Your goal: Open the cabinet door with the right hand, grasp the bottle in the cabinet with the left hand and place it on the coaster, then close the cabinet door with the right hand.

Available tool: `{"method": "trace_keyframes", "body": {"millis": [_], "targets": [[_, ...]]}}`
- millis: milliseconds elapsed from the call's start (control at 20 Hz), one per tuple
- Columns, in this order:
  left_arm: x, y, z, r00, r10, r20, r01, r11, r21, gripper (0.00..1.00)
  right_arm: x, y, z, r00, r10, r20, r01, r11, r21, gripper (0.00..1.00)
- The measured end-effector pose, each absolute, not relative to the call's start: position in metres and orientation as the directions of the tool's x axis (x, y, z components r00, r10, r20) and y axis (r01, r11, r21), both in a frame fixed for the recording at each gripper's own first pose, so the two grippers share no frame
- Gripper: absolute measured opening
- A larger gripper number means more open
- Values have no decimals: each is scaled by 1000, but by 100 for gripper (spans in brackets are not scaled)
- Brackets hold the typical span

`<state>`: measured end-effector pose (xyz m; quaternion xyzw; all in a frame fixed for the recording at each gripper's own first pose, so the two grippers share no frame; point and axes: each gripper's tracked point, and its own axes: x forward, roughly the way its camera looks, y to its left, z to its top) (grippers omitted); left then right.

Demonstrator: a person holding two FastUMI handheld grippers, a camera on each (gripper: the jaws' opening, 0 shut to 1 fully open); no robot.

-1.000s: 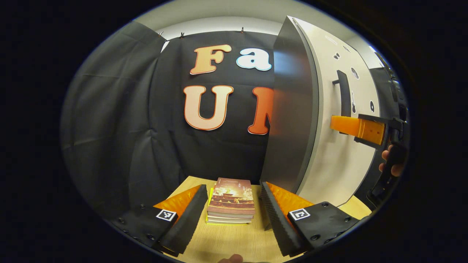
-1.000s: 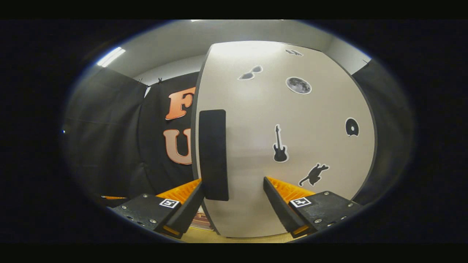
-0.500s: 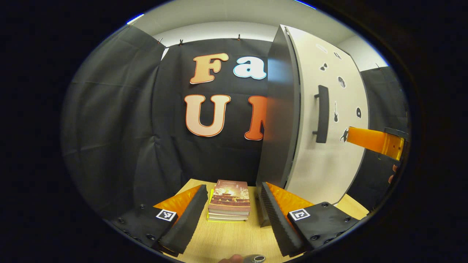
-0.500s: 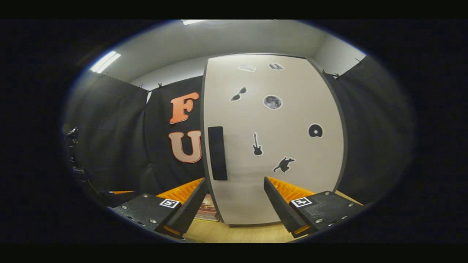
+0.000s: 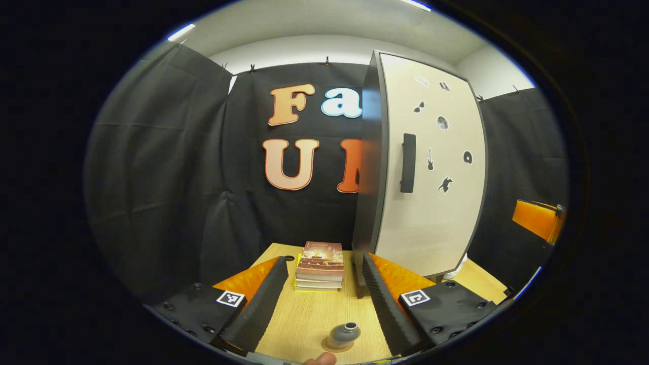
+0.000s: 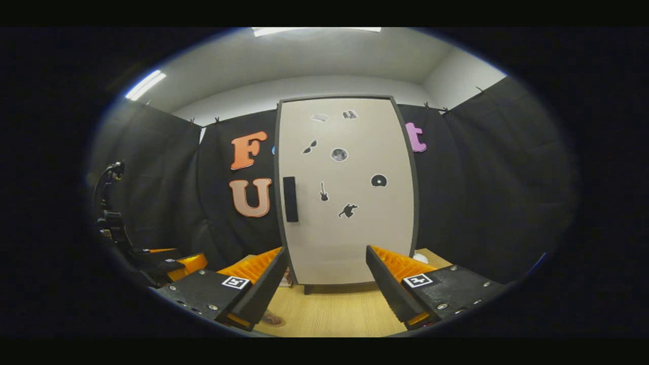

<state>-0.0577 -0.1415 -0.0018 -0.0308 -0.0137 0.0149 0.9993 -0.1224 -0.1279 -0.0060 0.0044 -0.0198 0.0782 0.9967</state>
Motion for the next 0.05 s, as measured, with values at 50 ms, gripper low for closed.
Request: {"method": "trace_keyframes", "body": {"millis": [50], "targets": [[-65,-140,-1,999,35,28,-33,998,-58,96,-131,-129,-8,988,153,37,-153,988,3,94]]}}
